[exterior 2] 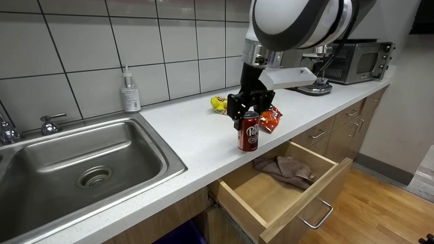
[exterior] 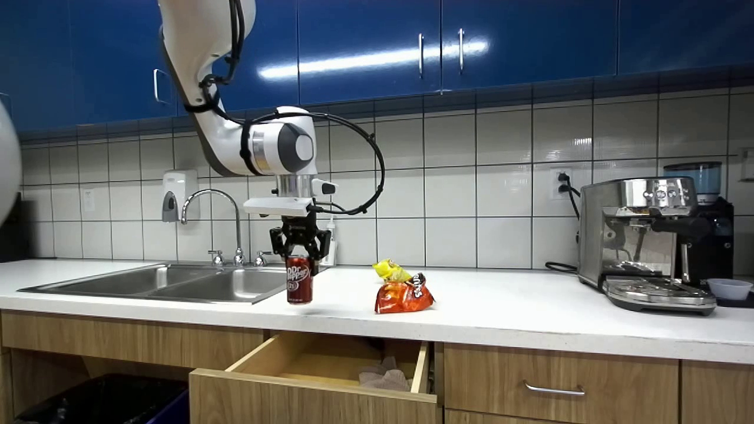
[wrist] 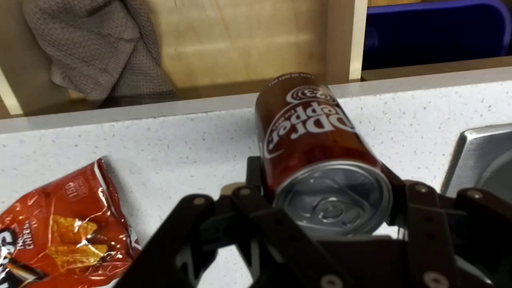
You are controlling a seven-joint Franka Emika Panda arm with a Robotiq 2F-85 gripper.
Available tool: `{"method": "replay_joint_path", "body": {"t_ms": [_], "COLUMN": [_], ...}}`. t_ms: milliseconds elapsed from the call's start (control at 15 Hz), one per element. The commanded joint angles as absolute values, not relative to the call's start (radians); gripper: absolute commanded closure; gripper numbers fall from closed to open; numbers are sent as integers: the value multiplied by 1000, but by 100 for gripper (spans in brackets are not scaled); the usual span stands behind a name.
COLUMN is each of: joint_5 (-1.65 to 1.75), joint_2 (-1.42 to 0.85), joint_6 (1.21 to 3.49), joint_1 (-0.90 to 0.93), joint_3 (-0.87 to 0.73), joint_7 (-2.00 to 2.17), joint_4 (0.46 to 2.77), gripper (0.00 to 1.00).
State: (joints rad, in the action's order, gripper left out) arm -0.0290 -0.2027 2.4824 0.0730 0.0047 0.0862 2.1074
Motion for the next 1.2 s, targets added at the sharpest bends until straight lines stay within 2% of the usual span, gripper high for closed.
{"method": "replay_joint_path", "body": {"t_ms": [0,1133], "joint_5": [-18,29], "joint_2": [-119,-65], "joint_6": [2522,2690], "joint_1": [62,61], "joint_3": [13,4], "joint_7": [74,104], "joint_4": [2201,2400], "gripper": [61,61]}}
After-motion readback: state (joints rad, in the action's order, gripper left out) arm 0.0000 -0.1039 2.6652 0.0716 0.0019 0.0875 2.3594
